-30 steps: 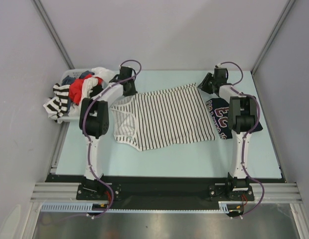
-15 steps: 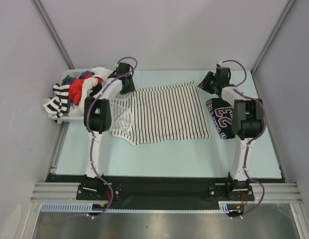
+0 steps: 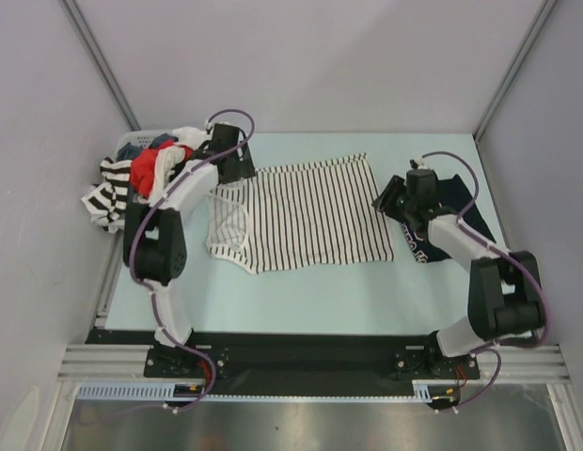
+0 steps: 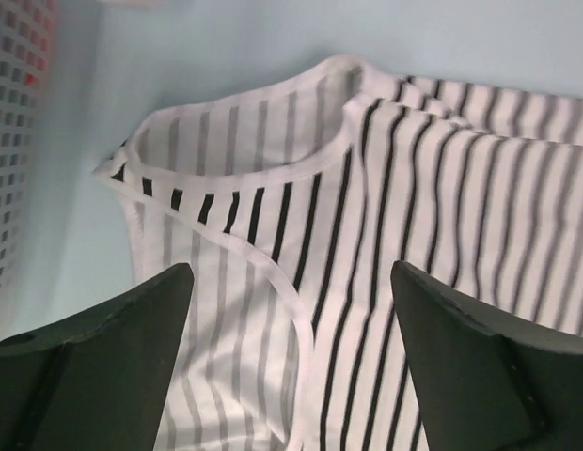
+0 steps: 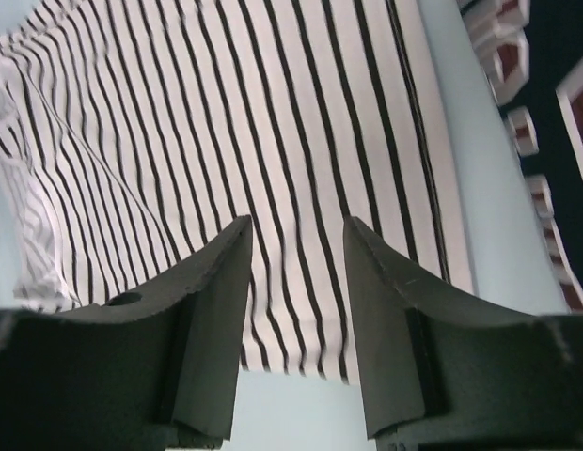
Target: Fold and stack the tank tops
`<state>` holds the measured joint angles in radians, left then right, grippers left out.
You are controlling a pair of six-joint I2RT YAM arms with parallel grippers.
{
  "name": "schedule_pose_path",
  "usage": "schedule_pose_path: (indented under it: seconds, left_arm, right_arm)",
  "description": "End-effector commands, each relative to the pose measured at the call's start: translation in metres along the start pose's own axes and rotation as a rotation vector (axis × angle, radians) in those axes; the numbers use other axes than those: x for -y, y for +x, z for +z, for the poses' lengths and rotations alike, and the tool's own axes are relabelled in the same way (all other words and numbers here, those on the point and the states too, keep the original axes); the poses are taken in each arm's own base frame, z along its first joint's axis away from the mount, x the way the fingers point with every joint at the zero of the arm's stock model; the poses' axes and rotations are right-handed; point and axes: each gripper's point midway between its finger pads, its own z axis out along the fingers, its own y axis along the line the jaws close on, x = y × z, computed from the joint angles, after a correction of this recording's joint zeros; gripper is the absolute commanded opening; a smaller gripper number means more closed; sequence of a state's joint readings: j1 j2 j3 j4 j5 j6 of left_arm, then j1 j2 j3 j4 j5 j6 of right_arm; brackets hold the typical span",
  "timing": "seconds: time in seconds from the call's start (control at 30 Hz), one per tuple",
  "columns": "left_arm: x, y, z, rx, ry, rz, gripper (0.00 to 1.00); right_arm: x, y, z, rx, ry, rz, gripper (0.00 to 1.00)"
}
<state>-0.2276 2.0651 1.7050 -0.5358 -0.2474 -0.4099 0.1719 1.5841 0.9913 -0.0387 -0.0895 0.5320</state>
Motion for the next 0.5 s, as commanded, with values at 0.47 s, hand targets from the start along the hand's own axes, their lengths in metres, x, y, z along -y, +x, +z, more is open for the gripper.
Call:
schedule_pose_path:
  seconds: [0.47]
  left_arm:
    - [0.003, 0.154, -0.170, 0.162, 0.298, -0.114, 0.89]
  right_arm:
    - [0.086, 0.082, -0.092, 0.119, 0.228, 0.303, 0.42]
